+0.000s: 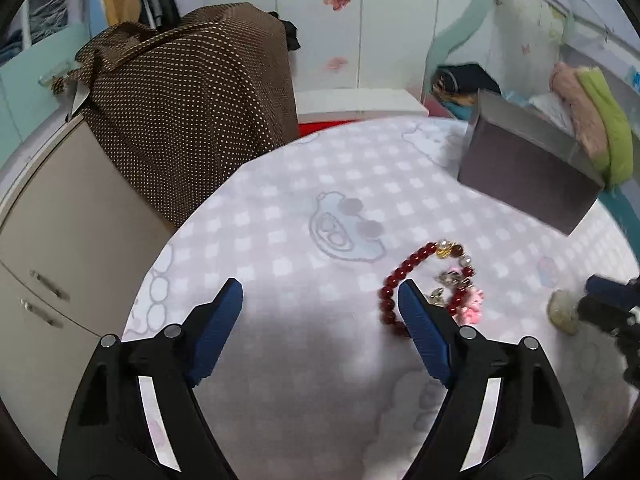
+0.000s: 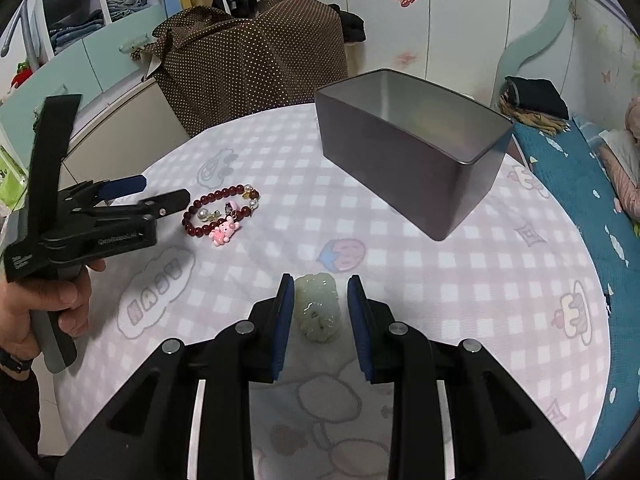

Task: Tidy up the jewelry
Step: 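Grasp the red bead bracelet with the left gripper while the right gripper grasps the jade pendant, then carry bracelet and pendant over the grey box and open both grippers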

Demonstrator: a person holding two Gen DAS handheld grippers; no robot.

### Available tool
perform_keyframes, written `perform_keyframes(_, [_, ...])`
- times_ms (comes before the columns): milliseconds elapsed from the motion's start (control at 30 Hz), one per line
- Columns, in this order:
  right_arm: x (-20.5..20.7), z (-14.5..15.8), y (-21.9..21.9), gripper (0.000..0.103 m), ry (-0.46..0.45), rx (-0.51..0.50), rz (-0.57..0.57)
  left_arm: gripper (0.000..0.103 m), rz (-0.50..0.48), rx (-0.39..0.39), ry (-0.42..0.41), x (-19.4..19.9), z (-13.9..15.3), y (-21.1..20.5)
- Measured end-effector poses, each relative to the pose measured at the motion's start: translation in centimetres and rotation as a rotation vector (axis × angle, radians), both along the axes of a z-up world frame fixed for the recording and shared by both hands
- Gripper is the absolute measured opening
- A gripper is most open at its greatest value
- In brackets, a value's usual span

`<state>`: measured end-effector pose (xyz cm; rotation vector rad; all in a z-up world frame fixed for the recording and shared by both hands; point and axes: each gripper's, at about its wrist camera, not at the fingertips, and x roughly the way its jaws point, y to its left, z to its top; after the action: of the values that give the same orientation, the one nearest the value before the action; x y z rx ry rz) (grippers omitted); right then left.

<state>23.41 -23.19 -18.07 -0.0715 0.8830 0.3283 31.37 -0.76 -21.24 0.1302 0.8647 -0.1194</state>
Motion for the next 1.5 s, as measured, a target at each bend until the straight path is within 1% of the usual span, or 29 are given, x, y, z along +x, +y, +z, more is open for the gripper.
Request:
perform_keyframes(100, [-0.1, 0.2, 0.1, 0.026, -0.003, 0.002, 0.002, 0.077, -0.034, 0.020, 0.031, 0.4, -0.7, -0.5])
perform_keyframes(200, [0.0, 0.0, 0.2, 0.026, 0.006, -0.003, 0.010, 0.076, -0.049, 0.021, 0.036, 0.5, -1.0, -0.6])
perform_keyframes(233, [0.0, -0.2, 0.4, 0.026, 0.013, -0.008, 0.015, 0.075, -0.054, 0.014, 0.041, 0.6, -1.0, -0.5])
perform_keyframes(300, [0.1, -0.8, 0.6, 0.026, 0.031, -0.025, 0.022, 0.069, -0.064, -0.019, 0.056, 0.7, -1.0, -0.3])
perform_keyframes(333, [0.2, -1.1, 0.8, 0.026, 0.041, -0.035, 0.025, 0.063, -0.073, -0.036, 0.063, 0.7, -1.0, -0.3])
perform_keyframes(400, [0.2, -1.6, 1.1, 0.027, 0.042, -0.061, 0.035, 0.052, -0.103, -0.032, 0.061, 0.4, -1.0, -0.7])
perform_keyframes(467, [0.1, -1.7, 1.5, 0.027, 0.033, -0.092, 0.044, 0.032, -0.130, -0.041, 0.069, 0.4, -0.9, -1.1])
perform_keyframes(500, [0.1, -1.7, 1.7, 0.027, 0.030, -0.105, 0.048, 0.027, -0.146, -0.041, 0.071, 0.3, -0.9, -1.4])
perform_keyframes(533, [0.0, -1.8, 1.9, 0.027, 0.026, -0.122, 0.051, 0.017, -0.160, -0.045, 0.073, 0.1, -0.8, -1.7])
perform_keyframes(567, [-0.1, -1.8, 2.1, 0.027, 0.021, -0.139, 0.054, 0.011, -0.170, -0.053, 0.077, 0.0, -0.8, -1.8])
perform_keyframes(700, [-0.1, -1.7, 1.7, 0.028, 0.026, -0.127, 0.042, 0.011, -0.195, -0.069, 0.078, -0.5, -0.8, -1.8])
perform_keyframes(800, [-0.2, -1.8, 2.0, 0.027, 0.014, -0.149, 0.052, 0.011, -0.219, -0.050, 0.077, -0.5, -0.8, -2.3])
perform_keyframes(833, [-0.2, -1.8, 2.1, 0.026, 0.012, -0.152, 0.051, 0.007, -0.229, -0.066, 0.082, -0.5, -0.8, -2.5])
perform_keyframes(900, [-0.3, -1.8, 2.1, 0.026, 0.008, -0.151, 0.049, 0.007, -0.233, -0.140, 0.104, -0.4, -0.7, -2.1])
perform_keyframes(967, [-0.5, -1.7, 2.0, 0.025, 0.008, -0.145, 0.047, 0.007, -0.225, -0.175, 0.112, -0.4, -0.7, -1.8])
perform_keyframes(1000, [-0.5, -1.7, 1.9, 0.025, 0.010, -0.140, 0.045, 0.007, -0.219, -0.175, 0.107, -0.6, -0.6, -1.7])
perform_keyframes(1200, [-1.0, -0.9, 1.0, 0.025, 0.005, -0.086, 0.032, 0.007, -0.217, -0.209, 0.056, -2.0, 1.3, -0.6])
perform_keyframes(1267, [-1.1, -0.2, 0.9, 0.025, -0.005, -0.084, 0.030, 0.007, -0.214, -0.218, 0.037, -2.4, 2.0, -0.2])
perform_keyframes(1500, [-1.2, 1.7, 0.3, 0.025, -0.034, -0.044, 0.021, 0.007, -0.250, -0.209, -0.080, -4.7, 5.8, 0.2])
